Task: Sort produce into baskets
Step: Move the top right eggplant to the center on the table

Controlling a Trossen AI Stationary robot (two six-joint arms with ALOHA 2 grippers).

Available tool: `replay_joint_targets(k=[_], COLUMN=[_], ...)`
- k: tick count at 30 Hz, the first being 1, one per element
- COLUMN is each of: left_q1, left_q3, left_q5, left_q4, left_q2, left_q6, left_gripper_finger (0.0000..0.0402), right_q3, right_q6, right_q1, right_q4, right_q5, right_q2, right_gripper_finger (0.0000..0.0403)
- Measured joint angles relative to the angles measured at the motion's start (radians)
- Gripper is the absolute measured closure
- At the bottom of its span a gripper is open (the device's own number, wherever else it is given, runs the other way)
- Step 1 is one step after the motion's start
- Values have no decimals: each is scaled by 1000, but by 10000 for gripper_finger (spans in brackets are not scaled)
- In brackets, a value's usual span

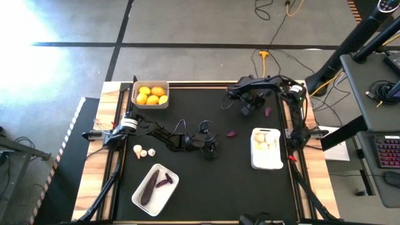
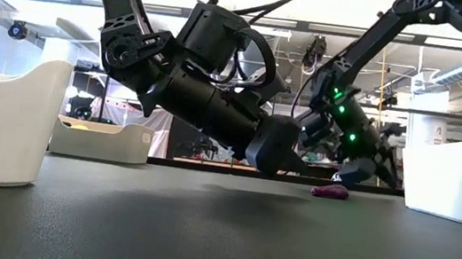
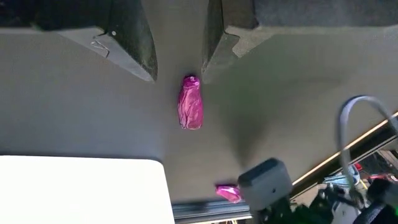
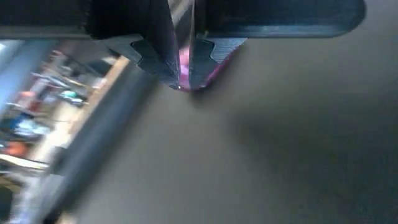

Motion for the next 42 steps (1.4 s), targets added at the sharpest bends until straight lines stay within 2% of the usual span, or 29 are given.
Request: replay_joint_targets(k=[5, 8, 14, 22, 28, 42], left_q1=[0, -1, -2, -3, -3, -3], left_q3=[0, 0, 0, 0, 0, 0], left_q5=[0, 0, 0, 0, 0, 0], left_q4=[1, 1, 0, 8, 13, 13], left_q2=[0, 0, 0, 0, 0, 0], left_q6=[0, 0, 0, 0, 0, 0], left_gripper_finger=[292, 292, 292, 292, 292, 292], right_q3=[-11, -38, -131, -207, -171, -82], right_q6=[106, 149, 189, 102, 88, 75], right_q1=[8, -19, -56, -19, 29, 100], right_q4=[-128, -146, -120, 24, 49, 64], right_q5=[164, 179, 109, 92, 76, -146], right_q2=[-7, -7, -8, -21, -18, -14], right_gripper_finger=[376, 376, 376, 376, 376, 376])
